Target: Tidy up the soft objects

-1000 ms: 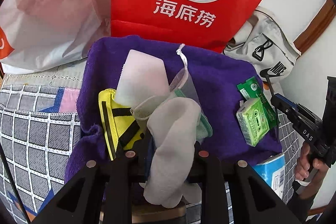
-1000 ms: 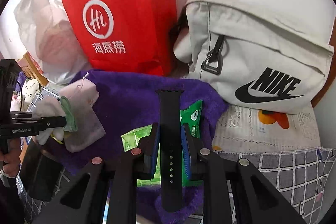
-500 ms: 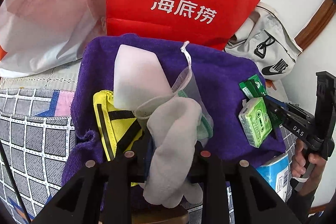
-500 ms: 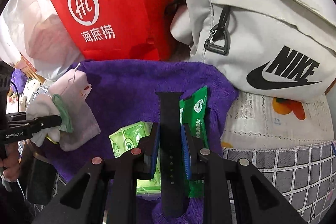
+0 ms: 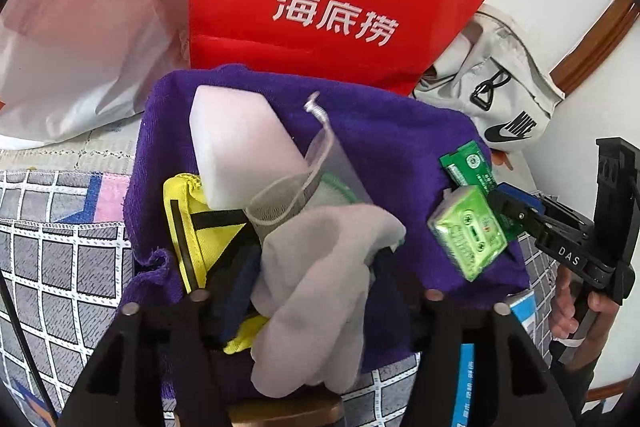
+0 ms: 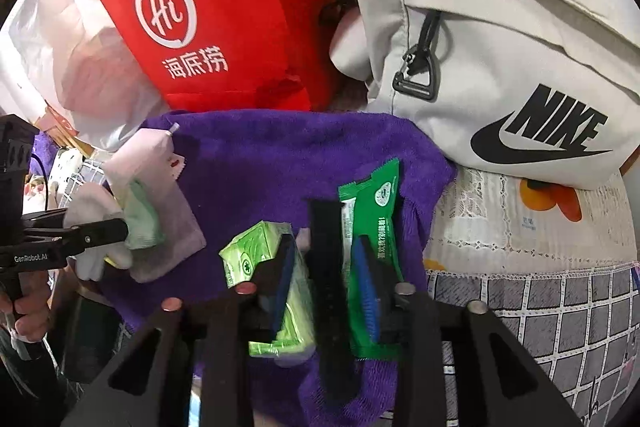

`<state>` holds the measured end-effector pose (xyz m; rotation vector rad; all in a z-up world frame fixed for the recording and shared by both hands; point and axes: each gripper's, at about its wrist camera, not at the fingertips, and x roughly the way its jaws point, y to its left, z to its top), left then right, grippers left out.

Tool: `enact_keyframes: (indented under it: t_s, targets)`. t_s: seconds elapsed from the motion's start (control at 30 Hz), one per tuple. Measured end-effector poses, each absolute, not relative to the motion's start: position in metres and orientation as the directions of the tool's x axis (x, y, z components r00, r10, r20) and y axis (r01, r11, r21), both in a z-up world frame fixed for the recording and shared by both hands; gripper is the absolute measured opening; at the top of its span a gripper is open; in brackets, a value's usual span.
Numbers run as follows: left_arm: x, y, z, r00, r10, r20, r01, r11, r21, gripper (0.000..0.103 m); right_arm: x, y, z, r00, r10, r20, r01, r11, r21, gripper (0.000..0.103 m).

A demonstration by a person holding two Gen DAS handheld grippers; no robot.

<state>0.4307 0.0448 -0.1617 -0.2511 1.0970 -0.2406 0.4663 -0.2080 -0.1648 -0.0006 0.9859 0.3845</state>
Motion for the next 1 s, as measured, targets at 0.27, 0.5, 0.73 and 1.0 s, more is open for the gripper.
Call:
enact_keyframes:
  t_s: [0.27, 0.5, 0.73, 1.0]
  targets:
    - [0.416, 0.056, -0.14, 0.487, -0.273, -0.83, 0.028, 0.954, -0.298, 0.08, 0.442, -0.207, -0.138, 0.536, 0.312, -0.784, -0.33, 0.933, 0.146, 0.061]
    - [0.389, 0.07, -0.115, 0.519, -0.291, -0.804, 0.024, 0.945, -0.326, 0.08, 0.404, -0.198, -0.105, 0.588, 0.298, -0.752, -0.331, 0.937, 0.112, 0.067]
    - [0.338, 0.063, -0.092, 0.549, -0.234, -0.802, 0.039, 0.966, -0.255, 0.08, 0.345, -0.193, -0.069, 0.656, 0.286, -0.699, -0.293, 0.949, 0.114, 0.084]
    - [0.267, 0.048, -0.063, 0.592, -0.221, -0.775, 0.038, 0.968, -0.247, 0.08, 0.262, -0.197, -0.036, 0.697, 0.284, -0.659, -0.253, 0.957, 0.145, 0.096]
